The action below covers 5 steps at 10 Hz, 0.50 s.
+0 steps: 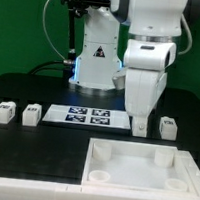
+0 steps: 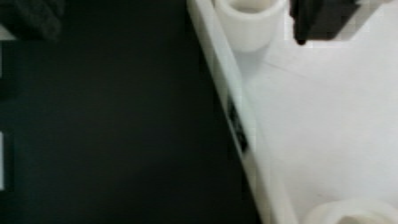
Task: Assemble one leg
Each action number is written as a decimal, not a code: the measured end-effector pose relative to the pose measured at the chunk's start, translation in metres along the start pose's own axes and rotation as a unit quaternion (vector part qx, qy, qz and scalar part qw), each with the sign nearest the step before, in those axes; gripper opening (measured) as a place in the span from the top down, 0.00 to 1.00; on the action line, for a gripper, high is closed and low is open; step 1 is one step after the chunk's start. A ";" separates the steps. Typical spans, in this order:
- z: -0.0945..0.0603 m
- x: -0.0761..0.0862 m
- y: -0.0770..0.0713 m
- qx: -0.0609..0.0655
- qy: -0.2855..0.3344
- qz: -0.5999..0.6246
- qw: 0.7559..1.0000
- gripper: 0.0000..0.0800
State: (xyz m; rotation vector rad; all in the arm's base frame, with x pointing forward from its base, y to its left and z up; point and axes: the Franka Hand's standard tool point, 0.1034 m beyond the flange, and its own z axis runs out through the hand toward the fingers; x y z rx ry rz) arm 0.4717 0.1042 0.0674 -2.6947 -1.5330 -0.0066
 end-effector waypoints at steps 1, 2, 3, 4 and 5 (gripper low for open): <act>0.002 0.009 -0.022 -0.005 0.006 0.094 0.996 0.19; 0.004 0.018 -0.037 -0.003 0.007 0.160 0.987 0.19; 0.004 0.022 -0.041 -0.003 0.015 0.207 0.978 0.19; 0.004 0.021 -0.040 -0.001 0.016 0.231 0.973 0.19; 0.004 0.022 -0.041 0.004 0.018 0.292 0.956 0.19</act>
Offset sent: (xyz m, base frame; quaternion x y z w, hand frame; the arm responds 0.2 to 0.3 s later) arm 0.0000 0.0000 0.0000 0.0000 0.0000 0.1790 0.9838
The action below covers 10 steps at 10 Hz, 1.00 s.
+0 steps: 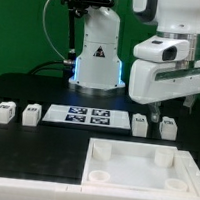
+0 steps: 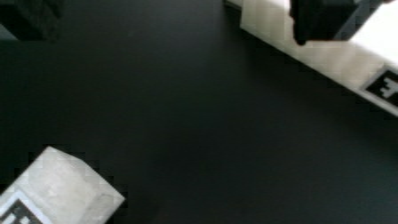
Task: Assemble one leg
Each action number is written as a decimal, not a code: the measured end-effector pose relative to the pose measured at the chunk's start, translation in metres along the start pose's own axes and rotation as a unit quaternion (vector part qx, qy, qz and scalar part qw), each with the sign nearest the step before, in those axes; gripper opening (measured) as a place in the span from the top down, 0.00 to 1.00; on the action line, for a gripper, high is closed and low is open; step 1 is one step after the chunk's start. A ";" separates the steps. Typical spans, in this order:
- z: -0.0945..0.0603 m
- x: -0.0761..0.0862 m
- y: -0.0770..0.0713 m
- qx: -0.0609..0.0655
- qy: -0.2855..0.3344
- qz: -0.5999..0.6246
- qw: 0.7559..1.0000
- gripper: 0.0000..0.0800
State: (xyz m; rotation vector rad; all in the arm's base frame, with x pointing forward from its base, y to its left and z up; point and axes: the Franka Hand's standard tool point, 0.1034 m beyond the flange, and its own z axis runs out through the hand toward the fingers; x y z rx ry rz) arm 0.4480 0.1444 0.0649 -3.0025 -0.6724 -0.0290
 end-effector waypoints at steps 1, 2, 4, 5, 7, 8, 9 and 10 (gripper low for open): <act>0.002 -0.002 -0.004 0.005 -0.002 0.071 0.997 0.19; 0.008 -0.008 -0.014 0.010 -0.015 0.147 0.989 0.19; 0.011 -0.013 -0.026 0.015 -0.022 0.262 0.965 0.19; 0.015 -0.019 -0.026 0.015 -0.020 0.247 0.969 0.19; 0.014 -0.019 -0.025 0.015 -0.038 0.244 0.969 0.19; 0.016 -0.028 -0.027 0.019 -0.091 0.249 0.964 0.19; 0.020 -0.030 -0.032 0.030 -0.144 0.262 0.954 0.19; 0.024 -0.035 -0.039 0.038 -0.210 0.262 0.941 0.19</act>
Offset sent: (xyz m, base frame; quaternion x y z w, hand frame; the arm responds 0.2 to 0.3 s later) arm -0.0237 0.0046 -0.0058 -0.0120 -0.0258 0.3361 0.9414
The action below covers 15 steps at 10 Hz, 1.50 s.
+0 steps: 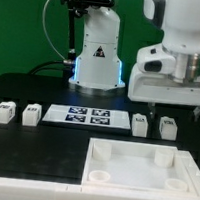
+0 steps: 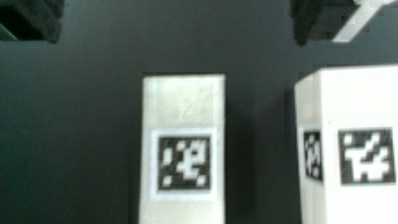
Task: Assemble one leg
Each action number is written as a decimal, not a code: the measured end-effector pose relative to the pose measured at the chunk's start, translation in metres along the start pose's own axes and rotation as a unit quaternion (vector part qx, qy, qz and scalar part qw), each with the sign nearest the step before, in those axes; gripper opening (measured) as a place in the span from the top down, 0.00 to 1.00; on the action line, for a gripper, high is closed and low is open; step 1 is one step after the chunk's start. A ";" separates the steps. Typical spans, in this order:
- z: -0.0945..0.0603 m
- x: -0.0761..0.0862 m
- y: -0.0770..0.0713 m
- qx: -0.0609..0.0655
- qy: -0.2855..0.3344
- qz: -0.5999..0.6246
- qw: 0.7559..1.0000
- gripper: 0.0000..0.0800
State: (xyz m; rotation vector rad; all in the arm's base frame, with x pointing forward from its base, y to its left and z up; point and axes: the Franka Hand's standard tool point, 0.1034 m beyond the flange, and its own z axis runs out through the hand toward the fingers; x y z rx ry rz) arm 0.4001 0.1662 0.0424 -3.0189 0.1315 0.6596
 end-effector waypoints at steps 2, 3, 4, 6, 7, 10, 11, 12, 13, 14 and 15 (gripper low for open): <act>0.006 0.001 -0.004 -0.009 -0.108 0.004 0.994 0.19; 0.011 0.005 -0.004 -0.006 -0.120 -0.003 0.993 0.19; 0.013 0.000 0.000 -0.009 -0.153 -0.011 0.988 0.19; 0.015 0.005 -0.002 -0.009 -0.186 -0.010 0.983 0.19; 0.018 0.002 -0.001 -0.012 -0.192 -0.003 0.981 0.19; 0.043 -0.010 -0.002 -0.024 -0.238 0.028 0.970 0.19; 0.045 -0.011 -0.001 -0.024 -0.240 0.028 0.970 0.19; 0.046 -0.010 -0.002 -0.024 -0.239 0.028 0.970 0.19; 0.046 -0.010 -0.002 -0.024 -0.239 0.027 0.970 0.19; 0.046 -0.010 -0.002 -0.024 -0.239 0.027 0.970 0.32; 0.046 -0.010 -0.002 -0.024 -0.239 0.027 0.970 0.49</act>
Offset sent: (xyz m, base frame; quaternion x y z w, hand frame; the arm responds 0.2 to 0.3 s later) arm 0.0024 -0.0049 -0.0108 0.0072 -0.1630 -0.0597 0.9848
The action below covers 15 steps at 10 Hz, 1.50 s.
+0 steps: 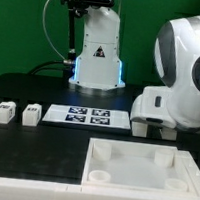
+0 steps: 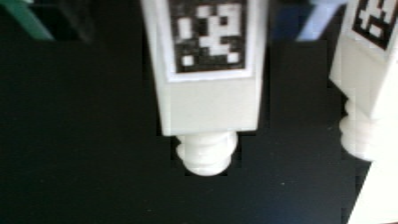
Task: Assemble one leg
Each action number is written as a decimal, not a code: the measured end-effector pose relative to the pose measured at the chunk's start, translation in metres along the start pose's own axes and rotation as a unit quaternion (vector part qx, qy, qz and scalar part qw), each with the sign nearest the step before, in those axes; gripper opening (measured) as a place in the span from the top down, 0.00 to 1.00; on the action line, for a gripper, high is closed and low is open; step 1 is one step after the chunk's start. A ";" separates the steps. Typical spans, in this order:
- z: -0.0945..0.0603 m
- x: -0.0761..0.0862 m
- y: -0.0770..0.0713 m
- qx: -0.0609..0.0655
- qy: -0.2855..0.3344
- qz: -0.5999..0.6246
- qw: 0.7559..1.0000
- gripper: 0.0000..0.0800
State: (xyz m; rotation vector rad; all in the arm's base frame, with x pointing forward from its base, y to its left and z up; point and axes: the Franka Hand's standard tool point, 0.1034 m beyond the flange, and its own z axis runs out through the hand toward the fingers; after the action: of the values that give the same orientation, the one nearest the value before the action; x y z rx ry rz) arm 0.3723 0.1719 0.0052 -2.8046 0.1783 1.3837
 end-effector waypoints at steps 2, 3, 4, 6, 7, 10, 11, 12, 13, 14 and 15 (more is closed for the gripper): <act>0.000 0.000 0.000 0.000 0.000 0.000 1.000 0.64; 0.000 0.000 0.000 0.000 0.000 0.000 1.000 0.64; 0.000 0.000 0.000 0.000 0.000 0.000 1.000 0.64; 0.000 0.000 0.000 0.000 0.000 0.000 1.000 0.64; -0.007 -0.004 0.004 -0.004 -0.010 -0.012 1.000 0.64; -0.067 -0.026 0.026 0.004 -0.002 -0.029 1.000 0.64; -0.072 -0.034 0.033 0.008 0.011 -0.031 0.999 0.64; -0.066 -0.040 0.037 0.007 0.014 -0.029 0.999 0.64; -0.067 -0.033 0.033 0.010 0.038 -0.030 0.999 0.64; -0.080 -0.030 0.032 0.017 0.091 -0.035 0.995 0.64; -0.122 -0.038 0.040 0.024 0.144 -0.051 0.988 0.64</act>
Offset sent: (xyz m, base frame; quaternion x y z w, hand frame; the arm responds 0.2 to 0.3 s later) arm 0.0000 0.0000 0.0000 0.0000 0.0000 0.0000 1.0000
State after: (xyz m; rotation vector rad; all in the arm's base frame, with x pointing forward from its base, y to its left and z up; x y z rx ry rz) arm 0.4415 0.1291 0.1112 -2.9136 0.0667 0.9356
